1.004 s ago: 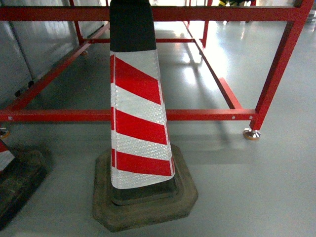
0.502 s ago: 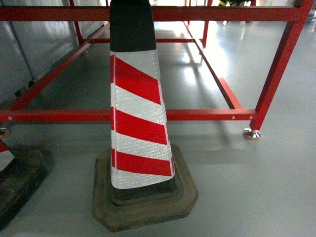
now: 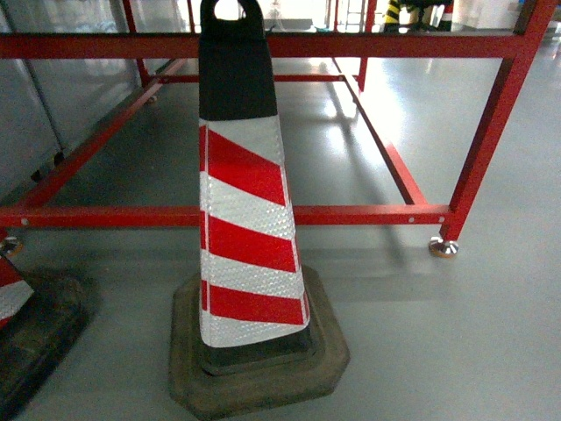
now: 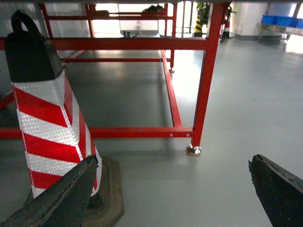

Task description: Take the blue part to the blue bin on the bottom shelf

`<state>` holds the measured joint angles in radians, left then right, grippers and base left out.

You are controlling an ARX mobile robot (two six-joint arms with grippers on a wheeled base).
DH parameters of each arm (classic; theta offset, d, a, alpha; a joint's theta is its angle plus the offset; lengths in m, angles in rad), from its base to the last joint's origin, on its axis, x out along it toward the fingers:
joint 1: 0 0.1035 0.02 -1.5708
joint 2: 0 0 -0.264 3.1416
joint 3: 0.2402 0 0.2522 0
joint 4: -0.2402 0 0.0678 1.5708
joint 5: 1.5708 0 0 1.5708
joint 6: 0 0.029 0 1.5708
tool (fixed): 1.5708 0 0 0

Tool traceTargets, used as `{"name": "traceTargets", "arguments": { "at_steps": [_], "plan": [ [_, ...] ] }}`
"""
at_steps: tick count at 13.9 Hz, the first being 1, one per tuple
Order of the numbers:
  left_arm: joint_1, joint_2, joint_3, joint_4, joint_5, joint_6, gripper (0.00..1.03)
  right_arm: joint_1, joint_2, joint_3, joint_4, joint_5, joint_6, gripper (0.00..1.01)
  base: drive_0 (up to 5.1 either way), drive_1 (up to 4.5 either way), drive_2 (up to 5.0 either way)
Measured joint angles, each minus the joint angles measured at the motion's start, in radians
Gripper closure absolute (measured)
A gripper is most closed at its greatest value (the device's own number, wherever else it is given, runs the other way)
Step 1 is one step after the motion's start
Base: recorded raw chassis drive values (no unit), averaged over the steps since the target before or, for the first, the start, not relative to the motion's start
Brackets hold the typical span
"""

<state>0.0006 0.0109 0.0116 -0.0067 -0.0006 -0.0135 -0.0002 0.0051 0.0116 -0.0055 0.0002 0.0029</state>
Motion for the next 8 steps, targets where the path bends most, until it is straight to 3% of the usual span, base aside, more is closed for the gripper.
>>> {"name": "traceTargets", "arguments": {
  "at_steps": [8],
  "plan": [
    [0.0, 0.0, 0.0, 0.002, 0.0, 0.003, 0.05, 0.0, 0.0, 0.0, 0.001, 0.0, 0.001, 0.03, 0.0, 0.0, 0.0]
  ]
}}
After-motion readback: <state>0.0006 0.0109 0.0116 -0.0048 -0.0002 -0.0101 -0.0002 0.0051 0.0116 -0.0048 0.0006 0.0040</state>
